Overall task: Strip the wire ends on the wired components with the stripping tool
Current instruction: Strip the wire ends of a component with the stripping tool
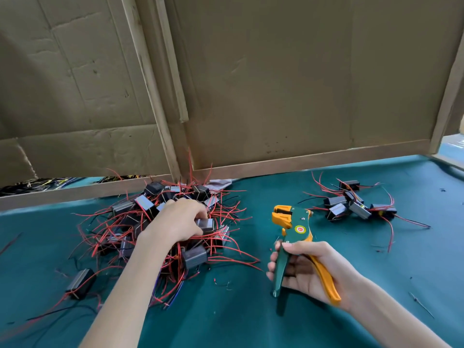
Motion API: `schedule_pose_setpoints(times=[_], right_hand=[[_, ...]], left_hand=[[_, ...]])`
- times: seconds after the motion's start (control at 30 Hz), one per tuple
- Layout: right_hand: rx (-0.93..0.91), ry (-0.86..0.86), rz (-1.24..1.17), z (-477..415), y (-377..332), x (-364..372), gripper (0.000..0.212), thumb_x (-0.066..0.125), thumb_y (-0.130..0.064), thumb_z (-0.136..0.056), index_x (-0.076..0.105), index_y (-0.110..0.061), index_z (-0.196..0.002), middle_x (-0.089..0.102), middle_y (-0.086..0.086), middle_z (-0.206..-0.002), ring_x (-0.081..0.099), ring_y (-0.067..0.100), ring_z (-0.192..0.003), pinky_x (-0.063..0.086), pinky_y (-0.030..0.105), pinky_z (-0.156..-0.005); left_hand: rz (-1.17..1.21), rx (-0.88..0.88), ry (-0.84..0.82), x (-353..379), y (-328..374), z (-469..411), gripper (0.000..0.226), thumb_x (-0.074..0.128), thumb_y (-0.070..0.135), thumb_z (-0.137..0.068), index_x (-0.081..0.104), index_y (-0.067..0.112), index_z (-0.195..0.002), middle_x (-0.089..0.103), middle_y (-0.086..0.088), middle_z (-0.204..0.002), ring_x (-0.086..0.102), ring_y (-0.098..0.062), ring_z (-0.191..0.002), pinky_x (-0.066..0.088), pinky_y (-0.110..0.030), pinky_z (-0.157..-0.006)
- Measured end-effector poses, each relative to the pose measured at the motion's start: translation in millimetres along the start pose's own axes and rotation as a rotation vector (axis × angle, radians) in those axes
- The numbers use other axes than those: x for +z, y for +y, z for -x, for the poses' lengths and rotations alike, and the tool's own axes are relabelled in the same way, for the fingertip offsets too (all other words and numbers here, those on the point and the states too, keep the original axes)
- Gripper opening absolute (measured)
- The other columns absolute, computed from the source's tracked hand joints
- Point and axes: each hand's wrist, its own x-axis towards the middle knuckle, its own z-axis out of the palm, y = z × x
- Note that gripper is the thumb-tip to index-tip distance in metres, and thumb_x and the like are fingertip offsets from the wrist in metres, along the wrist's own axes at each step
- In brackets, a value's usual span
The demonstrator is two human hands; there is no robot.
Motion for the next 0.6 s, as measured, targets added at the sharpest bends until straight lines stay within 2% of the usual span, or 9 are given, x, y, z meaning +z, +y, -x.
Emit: schedule_pose_setpoints(times=[0.1,0.2,0.23,0.3,0.37,0.43,0.6], right_hand=[[0.001,-0.016,0.010,1.1,1.6,-0.6,0.043,0.088,0.003,-0.041,0.070,0.005,-0.080,0.064,0.026,-0.081,0.067,0.039,-0.070,0.058,0.048,-0.067],[0.003,-0.020,0.013,1.4,2.0,-1.5,0.050,0.091,0.001,-0.034,0.070,0.005,-0.079,0.064,0.026,-0.081,0.067,0.039,-0.070,0.058,0.048,-0.067],[0.001,-0.021,0.014,1.5,1.9,-1.6,0.051,0.092,0.001,-0.033,0.070,0.006,-0.079,0.064,0.026,-0.081,0.067,0.039,-0.070,0.058,0.048,-0.066],[-0.009,-0.018,0.012,1.7,1.8,-1.4,0.053,0.092,0.001,-0.033,0.069,0.006,-0.080,0.063,0.027,-0.081,0.066,0.040,-0.070,0.058,0.049,-0.066],[-0.018,-0.018,0.016,1.8,1.6,-1.0,0.053,0.092,0.002,-0.032,0.070,0.007,-0.080,0.063,0.027,-0.081,0.067,0.040,-0.069,0.058,0.049,-0.065],[-0.020,-0.026,0.030,2.7,1.3,-1.3,0.046,0.088,0.003,-0.038,0.070,0.007,-0.080,0.063,0.027,-0.080,0.067,0.040,-0.068,0.058,0.049,-0.064],[-0.014,-0.064,0.094,1.3,3.5,-4.2,0.036,0.085,-0.001,-0.048,0.070,0.005,-0.081,0.062,0.026,-0.081,0.066,0.041,-0.071,0.057,0.050,-0.068]], left_hand=[[0.257,0.049,0.094,-2.8,-7.8,0.6,0.018,0.071,0.022,-0.084,0.059,0.022,-0.098,0.060,0.006,-0.100,0.058,-0.015,-0.097,0.041,-0.025,-0.081],[0.580,0.105,0.235,-13.6,-13.4,4.1,0.020,0.067,0.020,-0.088,0.053,0.022,-0.103,0.062,0.011,-0.097,0.058,0.001,-0.086,0.040,-0.007,-0.070],[0.701,0.112,0.292,-17.7,-12.5,5.4,0.022,0.067,0.019,-0.088,0.052,0.019,-0.105,0.062,0.010,-0.097,0.059,0.000,-0.085,0.043,-0.006,-0.073],[0.954,0.126,0.407,-25.0,-8.4,8.2,0.028,0.070,0.015,-0.085,0.052,0.014,-0.107,0.063,0.004,-0.096,0.059,-0.004,-0.082,0.046,-0.015,-0.080],[1.127,0.135,0.477,-31.2,-3.5,12.2,0.035,0.074,0.013,-0.080,0.052,0.017,-0.106,0.062,0.002,-0.093,0.058,-0.001,-0.078,0.049,-0.017,-0.078],[1.180,0.177,0.450,-35.4,2.6,16.9,0.036,0.075,0.014,-0.078,0.053,0.022,-0.105,0.061,0.003,-0.089,0.059,0.001,-0.074,0.050,-0.014,-0.074],[1.148,0.282,0.271,-36.4,23.1,21.5,0.017,0.070,0.016,-0.085,0.060,0.017,-0.098,0.059,0.003,-0.080,0.056,-0.013,-0.077,0.047,-0.028,-0.080]])
